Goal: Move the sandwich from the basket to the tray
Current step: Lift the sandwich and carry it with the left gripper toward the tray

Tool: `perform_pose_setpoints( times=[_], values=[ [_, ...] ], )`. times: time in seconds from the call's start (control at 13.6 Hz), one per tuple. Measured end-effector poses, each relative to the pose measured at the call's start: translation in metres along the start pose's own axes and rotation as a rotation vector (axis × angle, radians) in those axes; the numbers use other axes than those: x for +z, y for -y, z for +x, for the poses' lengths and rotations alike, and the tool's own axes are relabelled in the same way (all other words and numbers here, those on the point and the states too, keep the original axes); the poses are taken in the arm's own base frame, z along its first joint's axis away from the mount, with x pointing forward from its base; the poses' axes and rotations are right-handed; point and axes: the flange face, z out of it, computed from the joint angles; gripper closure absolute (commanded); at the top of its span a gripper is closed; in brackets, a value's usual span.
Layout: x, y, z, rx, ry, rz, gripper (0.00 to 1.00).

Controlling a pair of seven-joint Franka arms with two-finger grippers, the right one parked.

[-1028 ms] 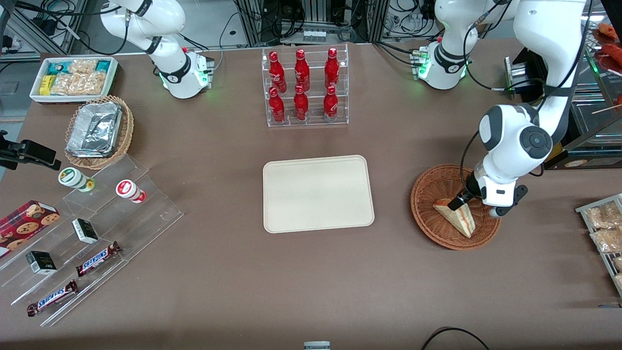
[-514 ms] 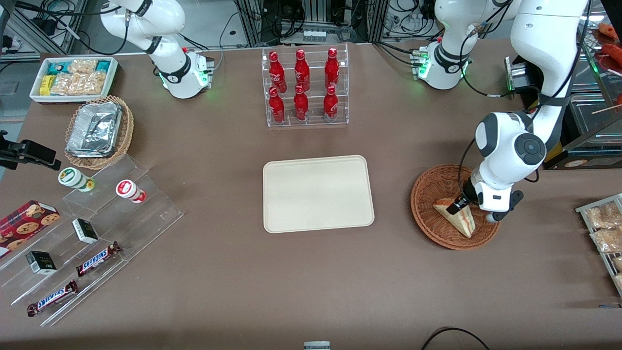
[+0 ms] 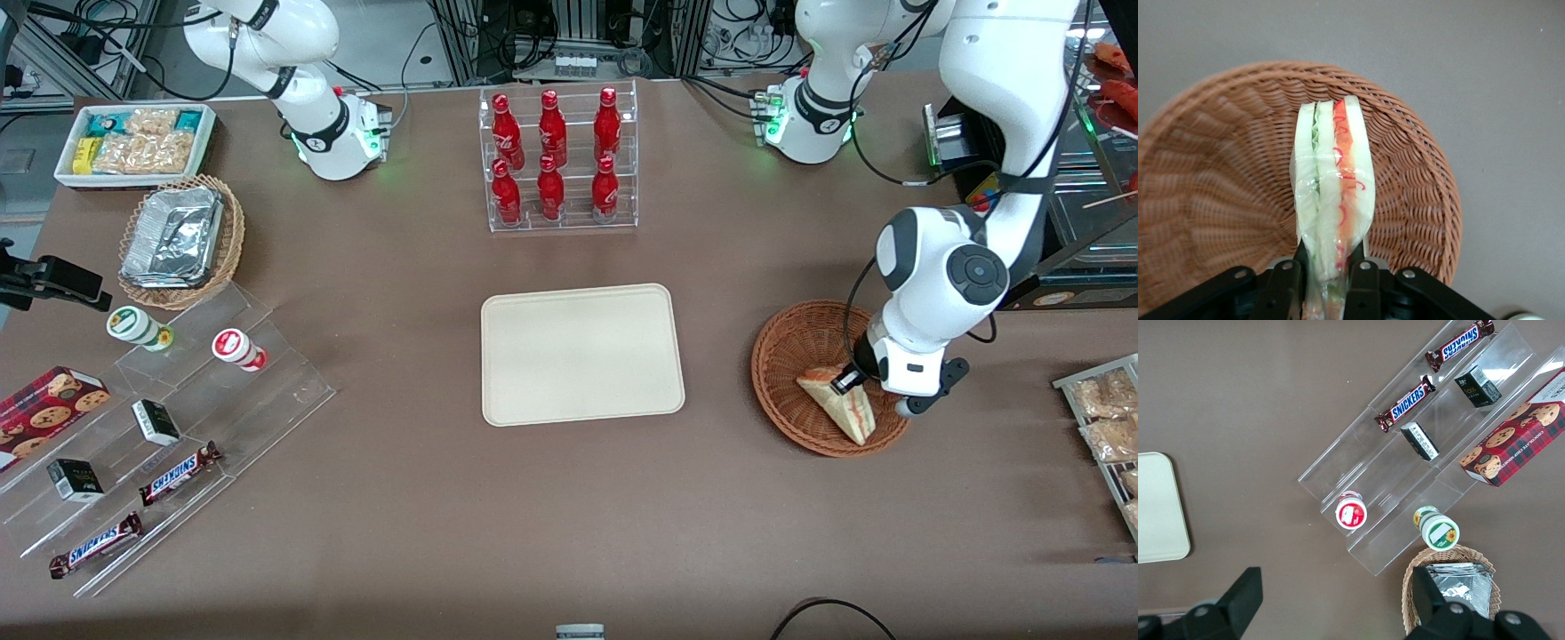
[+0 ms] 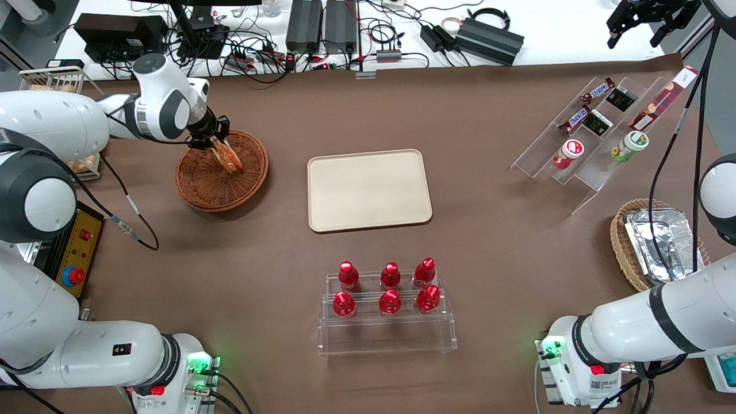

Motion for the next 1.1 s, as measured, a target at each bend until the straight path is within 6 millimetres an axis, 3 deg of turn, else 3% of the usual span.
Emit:
perform_pose_setpoints(
  times=[0.22,0.37,0.44,0.59,0.73,1.1],
  values=[
    [-0.075,-0.033,-0.003,0.060,0.023,0.046,1.00],
    [-0.122,-0.071,-0.024,0.127,0.034,0.044,1.00],
    [-0.134,-0.090,-0.040,0.167,0.032,0.035,1.00],
    [-0.139,-0.126,-0.079,0.251,0.030,0.025,1.00],
    [-0.130,-0.158,-0.123,0.327,0.029,0.041,1.00],
    [-0.084,-0.227,-0.219,0.466,0.024,0.059,1.00]
  ],
)
